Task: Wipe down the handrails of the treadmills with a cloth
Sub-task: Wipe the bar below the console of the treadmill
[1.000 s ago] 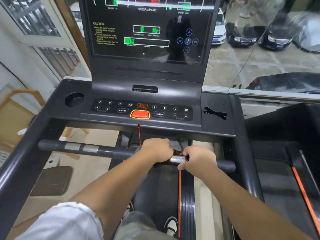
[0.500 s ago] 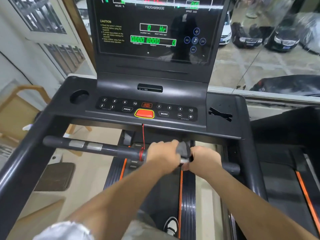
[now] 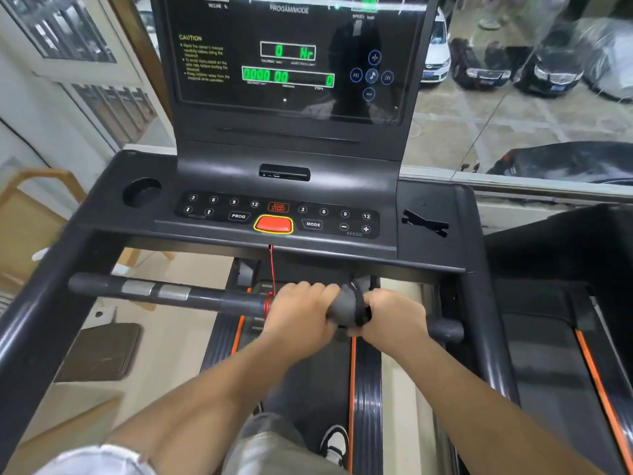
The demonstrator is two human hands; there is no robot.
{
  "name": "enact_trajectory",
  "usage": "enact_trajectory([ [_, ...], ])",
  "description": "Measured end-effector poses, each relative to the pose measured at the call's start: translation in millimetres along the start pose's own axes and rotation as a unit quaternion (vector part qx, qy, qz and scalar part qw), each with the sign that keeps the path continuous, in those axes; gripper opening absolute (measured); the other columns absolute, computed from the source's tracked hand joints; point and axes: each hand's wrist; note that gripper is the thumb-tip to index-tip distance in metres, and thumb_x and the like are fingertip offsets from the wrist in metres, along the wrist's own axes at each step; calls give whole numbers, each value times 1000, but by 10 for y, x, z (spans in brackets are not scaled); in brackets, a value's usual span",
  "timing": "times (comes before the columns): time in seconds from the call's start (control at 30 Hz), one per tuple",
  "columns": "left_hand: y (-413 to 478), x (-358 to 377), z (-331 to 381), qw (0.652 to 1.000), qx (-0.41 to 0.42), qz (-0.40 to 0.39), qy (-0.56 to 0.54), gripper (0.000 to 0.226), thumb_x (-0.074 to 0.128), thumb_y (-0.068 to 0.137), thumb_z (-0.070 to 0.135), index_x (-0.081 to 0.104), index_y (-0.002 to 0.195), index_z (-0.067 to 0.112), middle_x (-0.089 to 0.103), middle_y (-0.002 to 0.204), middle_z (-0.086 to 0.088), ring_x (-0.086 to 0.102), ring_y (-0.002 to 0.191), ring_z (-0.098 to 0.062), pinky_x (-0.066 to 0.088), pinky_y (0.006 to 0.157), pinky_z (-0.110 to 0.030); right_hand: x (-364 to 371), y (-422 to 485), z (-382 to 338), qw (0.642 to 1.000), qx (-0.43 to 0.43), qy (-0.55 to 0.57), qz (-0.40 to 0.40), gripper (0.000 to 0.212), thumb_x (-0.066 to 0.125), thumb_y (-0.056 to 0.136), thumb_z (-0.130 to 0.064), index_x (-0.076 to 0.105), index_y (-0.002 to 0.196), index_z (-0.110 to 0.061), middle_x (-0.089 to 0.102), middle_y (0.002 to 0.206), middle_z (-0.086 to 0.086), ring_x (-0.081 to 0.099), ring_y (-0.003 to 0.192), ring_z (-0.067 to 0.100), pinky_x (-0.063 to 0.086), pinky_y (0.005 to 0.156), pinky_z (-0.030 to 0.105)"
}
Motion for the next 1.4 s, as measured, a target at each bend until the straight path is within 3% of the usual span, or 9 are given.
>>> enact_trajectory([
  [0.17,549,-208,84,975,-153,-138,-83,38,40,93,42,65,115,23,70,117,-6,64,109,-32,46,89,-38,55,-12,21,1000,-4,15,-1,32,76,77,-55,64,94,-31,55,92,-12,52,88,15,38,68,28],
  [0.43,-423,309,194,991,18,118,-68,62,61,59,25,67,119,13,64,123,-4,58,115,-29,43,108,-52,95,65,11,1000,19,2,-12,11,60,80,-25,50,78,-27,56,85,-8,65,92,21,52,73,28],
  [0.57,79,-28,158,999,-28,23,-36,21,58,80,32,58,100,23,68,96,1,65,90,-30,45,79,-39,55,76,-5,999,20,5,-40,20,72,81,-46,62,89,-32,60,90,-11,65,95,17,54,80,29],
  [0.73,596,-197,227,974,-156,-144,-81,31,45,93,36,61,115,22,69,119,-5,64,112,-31,44,90,-37,36,51,2,999,17,11,-46,34,76,77,-59,57,86,-33,55,90,-13,57,93,14,50,78,29],
  [0.83,85,55,324,995,-91,10,-41,29,53,82,33,60,108,22,68,107,-1,64,102,-30,42,87,-41,69,33,8,1000,16,11,-4,22,69,81,-44,53,79,-29,53,83,-10,64,94,17,50,75,26],
  [1.03,-269,376,-18,989,129,73,-5,72,59,63,31,61,133,16,62,137,-7,57,123,-34,42,106,-52,28,14,46,1000,4,9,15,6,61,84,-26,55,86,-28,50,80,-8,65,96,20,45,71,28],
  [1.17,292,-91,114,999,-28,-13,-31,34,41,93,42,58,118,26,72,109,-2,66,101,-32,45,78,-38,25,22,14,1000,19,24,-2,29,76,75,-54,65,89,-31,61,86,-12,62,88,15,47,70,28],
  [1.27,640,-201,131,974,-149,-141,-96,40,39,95,40,64,121,24,70,121,-6,65,112,-32,47,90,-37,41,-2,18,1000,14,22,-5,35,76,76,-59,68,97,-33,60,95,-13,59,93,13,50,74,30],
  [1.4,420,-68,226,990,-117,-43,-61,26,47,92,36,61,108,20,70,108,-5,64,103,-32,40,82,-38,45,-32,-13,1000,19,16,4,33,75,78,-58,66,96,-32,61,97,-13,60,96,13,50,73,29],
])
Point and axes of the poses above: each hand's wrist, its own y-axis towards the middle knuckle, its own x-axis out of the palm, z = x × y
